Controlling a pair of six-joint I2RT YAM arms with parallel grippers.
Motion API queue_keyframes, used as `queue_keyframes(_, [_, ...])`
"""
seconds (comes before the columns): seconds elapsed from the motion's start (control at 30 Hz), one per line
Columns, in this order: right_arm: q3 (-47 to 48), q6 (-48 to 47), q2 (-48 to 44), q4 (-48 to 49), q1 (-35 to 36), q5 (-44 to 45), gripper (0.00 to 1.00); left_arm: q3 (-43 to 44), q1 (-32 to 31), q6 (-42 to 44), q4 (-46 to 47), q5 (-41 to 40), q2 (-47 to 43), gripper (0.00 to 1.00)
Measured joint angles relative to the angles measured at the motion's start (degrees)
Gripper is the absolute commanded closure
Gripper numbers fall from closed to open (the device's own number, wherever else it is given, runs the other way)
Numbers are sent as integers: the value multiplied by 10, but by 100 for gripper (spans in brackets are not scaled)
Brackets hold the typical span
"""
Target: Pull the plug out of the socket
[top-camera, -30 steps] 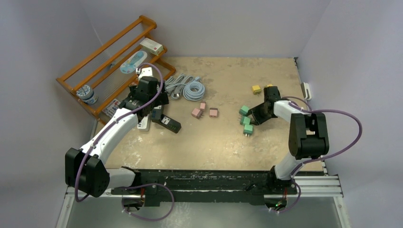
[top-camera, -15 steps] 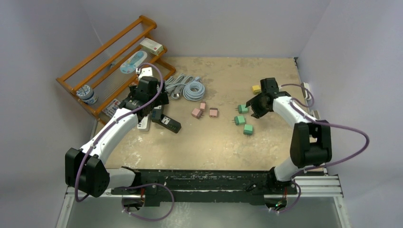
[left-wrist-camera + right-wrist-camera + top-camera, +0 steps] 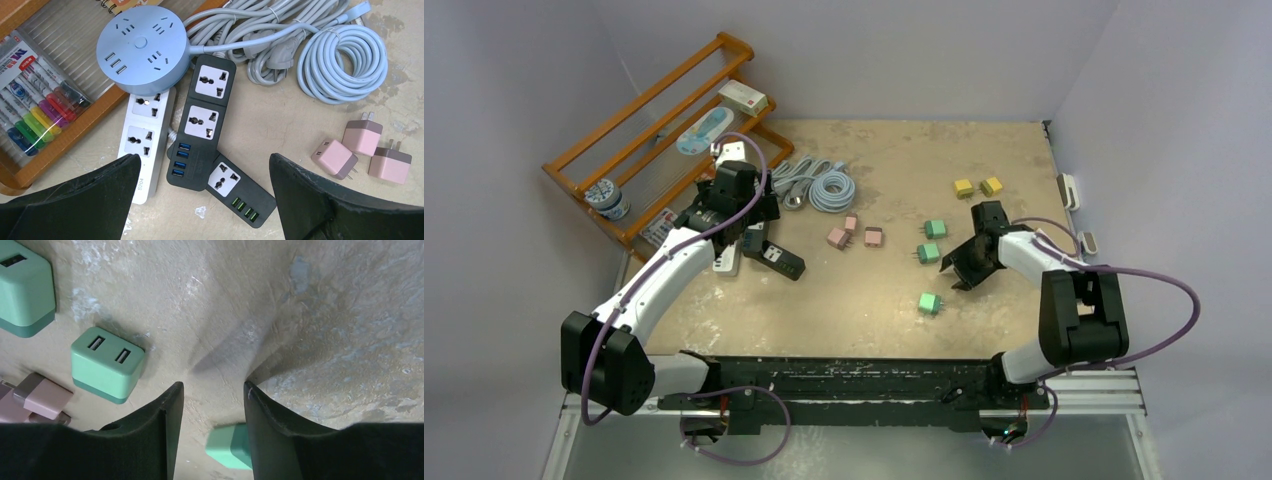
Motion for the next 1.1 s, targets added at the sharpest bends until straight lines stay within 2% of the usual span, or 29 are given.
queue_keyframes(0.2, [0,0,1,13,3,-10,49,0,0,0,0,4,0,0])
queue_keyframes(0.3, [0,-9,0,16,7,-13,39,0,0,0,0,5,0,0])
queue_keyframes(0.4, [2,-45,-13,16,26,1,34,0,0,0,0,6,0,0])
queue_keyframes(0.5, [26,-103,-34,0,71,27,30,0,0,0,0,8,0,0])
queue_keyframes(0.67, [92,-182,-17,-27,193,60,26,0,0,0,0,13,4,0])
queue_keyframes(0.8, [72,-199,7,-43,269,49,24,0,0,0,0,17,6,0])
queue_keyframes(0.93, [40,-209,-2,-74,290,46,19,0,0,-1,0,23,6,0])
queue_keyframes(1.1, [34,-221,-49,-108,293,73,19,0,0,-1,0,29,6,0])
